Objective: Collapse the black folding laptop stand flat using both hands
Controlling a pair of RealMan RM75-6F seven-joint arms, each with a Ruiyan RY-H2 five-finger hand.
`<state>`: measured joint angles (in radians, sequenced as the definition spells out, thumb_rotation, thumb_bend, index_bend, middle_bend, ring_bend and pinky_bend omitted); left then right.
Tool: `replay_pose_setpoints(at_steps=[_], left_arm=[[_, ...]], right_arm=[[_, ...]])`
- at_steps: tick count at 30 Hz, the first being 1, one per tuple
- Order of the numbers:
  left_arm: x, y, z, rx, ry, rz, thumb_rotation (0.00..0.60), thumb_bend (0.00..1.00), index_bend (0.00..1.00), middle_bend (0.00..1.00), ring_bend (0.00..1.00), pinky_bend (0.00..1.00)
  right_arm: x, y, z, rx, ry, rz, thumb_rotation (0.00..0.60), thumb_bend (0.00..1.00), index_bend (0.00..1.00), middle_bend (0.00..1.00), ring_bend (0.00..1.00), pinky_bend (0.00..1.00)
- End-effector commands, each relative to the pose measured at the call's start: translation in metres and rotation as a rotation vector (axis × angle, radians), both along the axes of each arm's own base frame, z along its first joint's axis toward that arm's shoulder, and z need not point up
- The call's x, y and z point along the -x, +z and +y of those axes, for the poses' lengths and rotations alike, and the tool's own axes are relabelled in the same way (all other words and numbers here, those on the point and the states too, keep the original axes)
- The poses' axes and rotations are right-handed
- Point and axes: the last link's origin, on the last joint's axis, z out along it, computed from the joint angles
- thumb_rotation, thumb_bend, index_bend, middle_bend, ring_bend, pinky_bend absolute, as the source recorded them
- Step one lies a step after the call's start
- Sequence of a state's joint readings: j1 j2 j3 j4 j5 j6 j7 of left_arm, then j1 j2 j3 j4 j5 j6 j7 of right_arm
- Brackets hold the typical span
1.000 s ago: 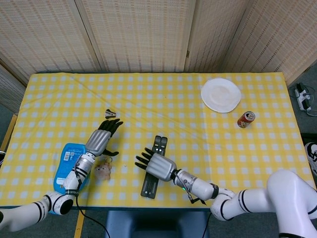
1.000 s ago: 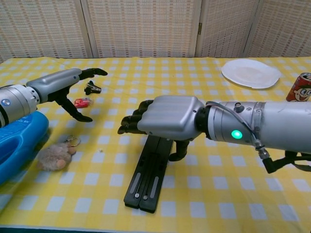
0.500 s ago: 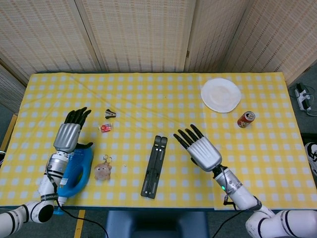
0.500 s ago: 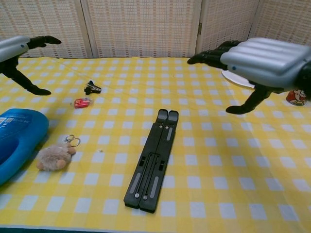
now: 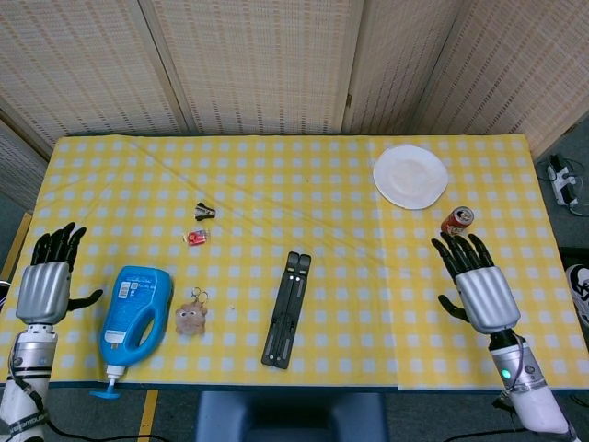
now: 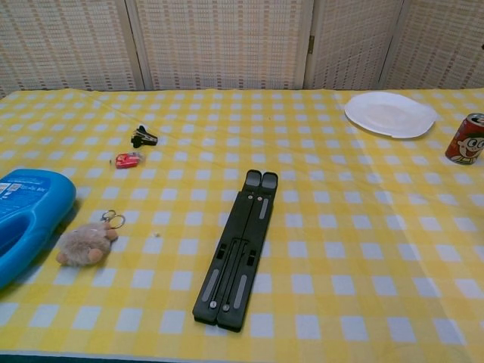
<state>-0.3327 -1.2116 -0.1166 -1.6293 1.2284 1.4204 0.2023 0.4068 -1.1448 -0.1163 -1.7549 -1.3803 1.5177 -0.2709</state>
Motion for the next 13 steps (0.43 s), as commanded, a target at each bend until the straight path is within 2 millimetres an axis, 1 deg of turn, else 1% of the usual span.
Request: replay_pose_setpoints(at_steps=[1, 6, 9, 13], left_arm=[[0.009, 0.005, -0.027, -0.032, -0.001, -0.011, 0.600, 0.15, 0.01, 0.04, 0.03, 0.00], [0.015, 0.006, -0.053, -0.063, -0.008, 0.005, 0.600, 0.15, 0.01, 0.04, 0.03, 0.00], [0.017, 0.005, -0.064, -0.051, -0.011, 0.005, 0.600, 0.15, 0.01, 0.04, 0.03, 0.00], [0.018, 0.004, -0.075, -0.032, 0.002, 0.012, 0.600, 0.15, 0.01, 0.04, 0.03, 0.00]], right_arm=[[0.026, 0.018, 0.020, 0.028, -0.067, -0.022, 0.600, 0.27, 0.00, 0.02, 0.04, 0.00], [0.043, 0.025, 0.040, 0.047, -0.114, -0.058, 0.600, 0.27, 0.00, 0.00, 0.00, 0.00], [0.049, 0.024, 0.046, 0.049, -0.127, -0.072, 0.600, 0.27, 0.00, 0.00, 0.00, 0.00], [0.054, 0.023, 0.049, 0.052, -0.137, -0.095, 0.600, 0.27, 0.00, 0.00, 0.00, 0.00]])
